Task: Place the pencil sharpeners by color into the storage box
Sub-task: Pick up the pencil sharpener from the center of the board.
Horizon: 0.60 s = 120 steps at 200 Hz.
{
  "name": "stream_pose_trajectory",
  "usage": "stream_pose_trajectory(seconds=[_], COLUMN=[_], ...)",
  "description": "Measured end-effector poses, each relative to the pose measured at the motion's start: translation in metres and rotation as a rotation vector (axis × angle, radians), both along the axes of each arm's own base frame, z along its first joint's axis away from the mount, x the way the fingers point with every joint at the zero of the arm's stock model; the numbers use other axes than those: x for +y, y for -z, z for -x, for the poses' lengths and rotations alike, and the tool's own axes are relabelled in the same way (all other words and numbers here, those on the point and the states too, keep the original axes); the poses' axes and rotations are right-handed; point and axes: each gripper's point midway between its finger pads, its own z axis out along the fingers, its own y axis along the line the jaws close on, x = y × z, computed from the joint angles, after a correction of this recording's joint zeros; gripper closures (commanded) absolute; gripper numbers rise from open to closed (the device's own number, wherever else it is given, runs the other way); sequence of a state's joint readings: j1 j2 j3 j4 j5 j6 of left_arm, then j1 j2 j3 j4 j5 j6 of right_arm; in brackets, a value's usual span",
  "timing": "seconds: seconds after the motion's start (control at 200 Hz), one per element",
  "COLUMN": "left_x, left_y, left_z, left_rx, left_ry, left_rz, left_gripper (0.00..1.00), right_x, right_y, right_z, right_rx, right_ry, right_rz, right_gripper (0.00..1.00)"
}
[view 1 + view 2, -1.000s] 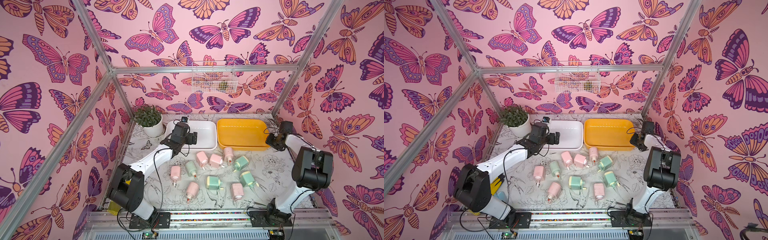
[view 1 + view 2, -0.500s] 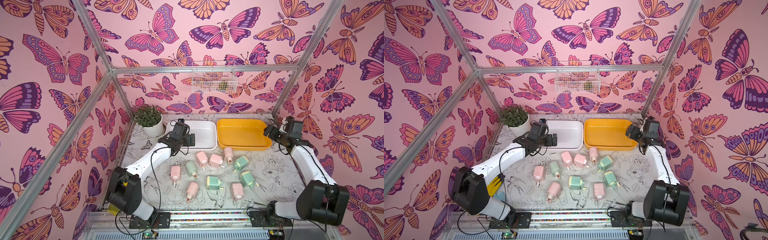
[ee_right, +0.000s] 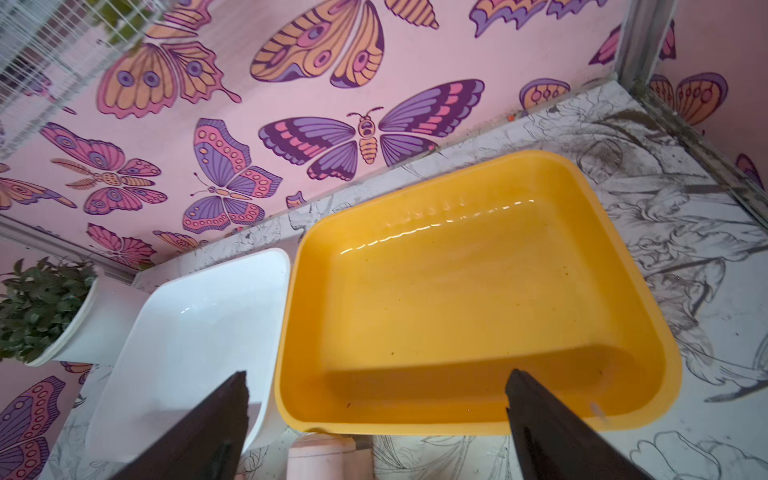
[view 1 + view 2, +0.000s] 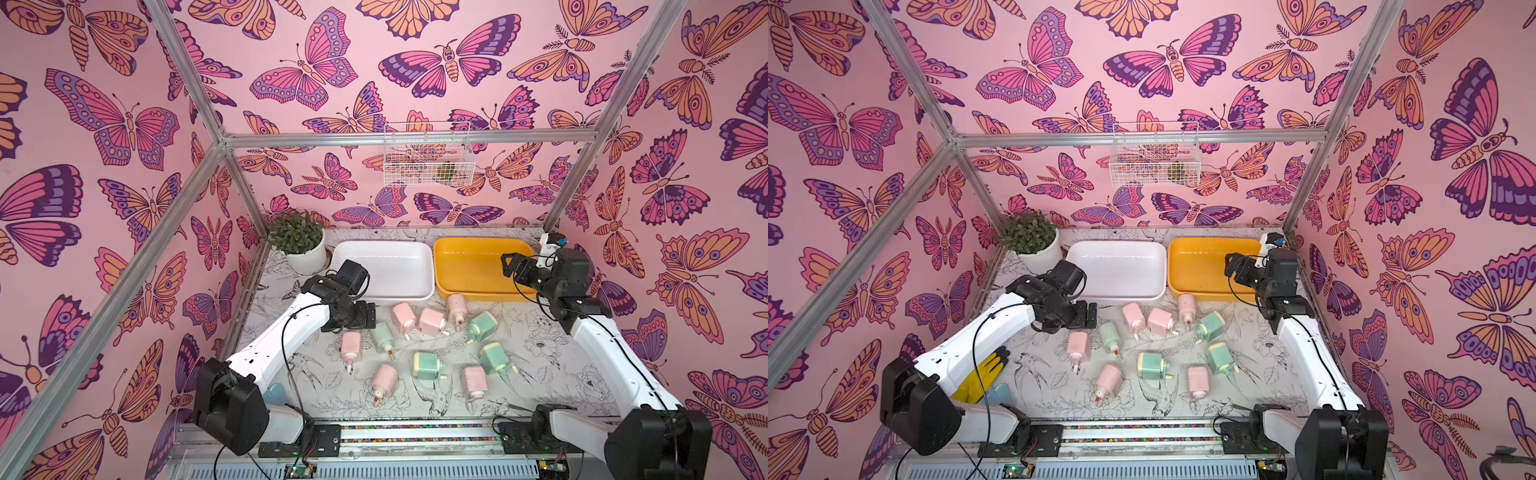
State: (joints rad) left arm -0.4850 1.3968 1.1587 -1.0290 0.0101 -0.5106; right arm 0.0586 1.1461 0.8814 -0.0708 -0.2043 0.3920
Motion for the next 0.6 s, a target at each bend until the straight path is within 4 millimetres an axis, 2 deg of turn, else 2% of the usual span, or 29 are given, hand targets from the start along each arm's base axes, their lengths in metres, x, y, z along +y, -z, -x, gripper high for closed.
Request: stream_pose_trajectory(seconds=[0.1,0.215,0.35,0.601], left_x=[0.003,0.0,0.001,0.012], left_y=[0.022,0.039,0.048,0.074], left_z=[0.026,0.037,0.036,0.028], left_rx=[0.142,0.219,0.193,0.121], left_ry=[0.006,0.026,0.048,0.038], left_rz=[-0.011,-0.037,-0.077,-0.131], left_gripper=[0.02,0.01,0.0,0.03], right_x=[0.007,0.013,0.014,0.01], right_y=[-0.003,-0.007,-0.012,-0.008], right_z=[0.0,-0.001,-0.002,-0.001], right_rx=[-0.035,-0.06,-0.084,-0.083], right_ry=[-0.016,-0.03,-0.027,-0.003], right_rz=[-0.002,0.001,0.008,0.019], right_gripper=[0.01,0.01,0.01,0.01])
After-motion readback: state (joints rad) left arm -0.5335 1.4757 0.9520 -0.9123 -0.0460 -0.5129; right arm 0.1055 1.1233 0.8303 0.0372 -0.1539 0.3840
